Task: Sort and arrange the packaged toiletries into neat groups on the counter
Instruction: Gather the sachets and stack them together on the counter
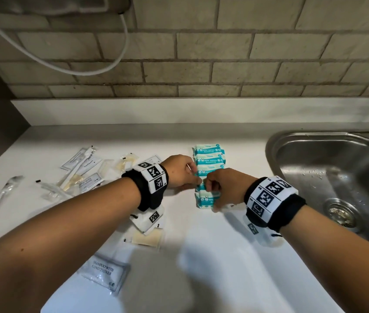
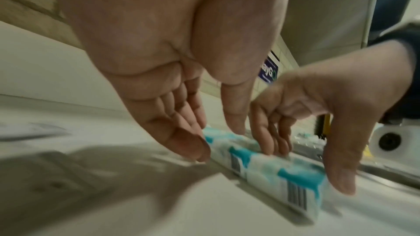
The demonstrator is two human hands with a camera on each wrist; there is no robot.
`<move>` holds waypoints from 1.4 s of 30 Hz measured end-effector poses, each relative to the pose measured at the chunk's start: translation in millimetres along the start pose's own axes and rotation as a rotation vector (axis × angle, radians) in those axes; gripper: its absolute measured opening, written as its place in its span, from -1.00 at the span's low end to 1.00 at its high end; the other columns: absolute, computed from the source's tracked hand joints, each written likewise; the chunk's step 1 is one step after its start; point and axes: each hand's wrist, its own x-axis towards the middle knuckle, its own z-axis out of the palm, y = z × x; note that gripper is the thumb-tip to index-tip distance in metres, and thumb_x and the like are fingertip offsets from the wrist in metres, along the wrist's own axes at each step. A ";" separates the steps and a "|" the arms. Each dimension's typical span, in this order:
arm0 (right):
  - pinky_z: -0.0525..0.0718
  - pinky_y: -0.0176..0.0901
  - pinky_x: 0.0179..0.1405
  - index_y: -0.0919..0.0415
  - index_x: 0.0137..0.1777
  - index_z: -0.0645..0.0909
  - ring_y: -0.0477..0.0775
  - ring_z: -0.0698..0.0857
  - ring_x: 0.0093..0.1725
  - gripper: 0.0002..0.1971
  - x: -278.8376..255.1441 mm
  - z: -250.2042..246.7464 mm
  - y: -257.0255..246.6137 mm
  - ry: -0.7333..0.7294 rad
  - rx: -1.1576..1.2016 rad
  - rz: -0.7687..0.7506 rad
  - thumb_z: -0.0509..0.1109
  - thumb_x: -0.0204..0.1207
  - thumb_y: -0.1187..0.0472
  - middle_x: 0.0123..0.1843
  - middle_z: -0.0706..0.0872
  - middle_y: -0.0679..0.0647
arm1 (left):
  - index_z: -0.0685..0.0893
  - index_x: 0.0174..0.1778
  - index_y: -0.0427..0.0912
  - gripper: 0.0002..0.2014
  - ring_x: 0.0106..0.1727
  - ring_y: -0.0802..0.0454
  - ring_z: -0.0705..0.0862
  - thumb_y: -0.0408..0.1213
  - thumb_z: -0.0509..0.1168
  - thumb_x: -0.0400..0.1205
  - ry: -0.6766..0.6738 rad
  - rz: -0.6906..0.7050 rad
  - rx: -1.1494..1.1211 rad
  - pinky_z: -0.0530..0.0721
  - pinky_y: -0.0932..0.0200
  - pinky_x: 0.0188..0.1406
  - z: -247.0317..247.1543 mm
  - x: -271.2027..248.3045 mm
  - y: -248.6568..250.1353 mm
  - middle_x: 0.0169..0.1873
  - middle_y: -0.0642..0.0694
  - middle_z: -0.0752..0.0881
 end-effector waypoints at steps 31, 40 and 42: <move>0.65 0.22 0.06 -0.15 0.07 0.45 0.16 0.56 0.06 -0.36 248.8 24.8 -79.8 -0.080 -0.487 0.097 0.55 -0.05 -0.19 0.00 0.61 -0.04 | 0.70 0.13 0.05 -0.65 0.25 -0.06 0.41 0.05 0.46 0.46 0.073 0.092 0.497 0.53 0.04 0.19 -68.4 -51.0 -112.5 0.13 -0.02 0.54; 0.44 -0.20 -0.04 0.28 0.27 0.59 0.26 0.64 0.25 -0.65 115.3 -31.8 -144.3 0.244 -0.127 0.025 0.44 0.50 0.25 0.26 0.68 0.24 | 0.68 -0.02 -0.12 -0.88 -0.24 -0.05 0.76 -0.38 0.41 0.57 0.227 -0.018 -0.220 0.72 0.27 -0.33 -105.9 -88.0 -133.7 -0.10 -0.10 0.80; 0.42 -0.21 -0.07 0.27 0.29 0.57 0.25 0.63 0.21 -0.66 93.7 -36.6 -152.7 0.285 -0.049 -0.037 0.42 0.53 0.24 0.24 0.68 0.23 | 0.62 -0.02 -0.08 -0.82 -0.19 -0.23 0.82 -0.46 0.34 0.58 0.243 -0.118 -0.357 0.82 -0.06 -0.16 -112.3 -96.0 -146.9 -0.07 -0.22 0.81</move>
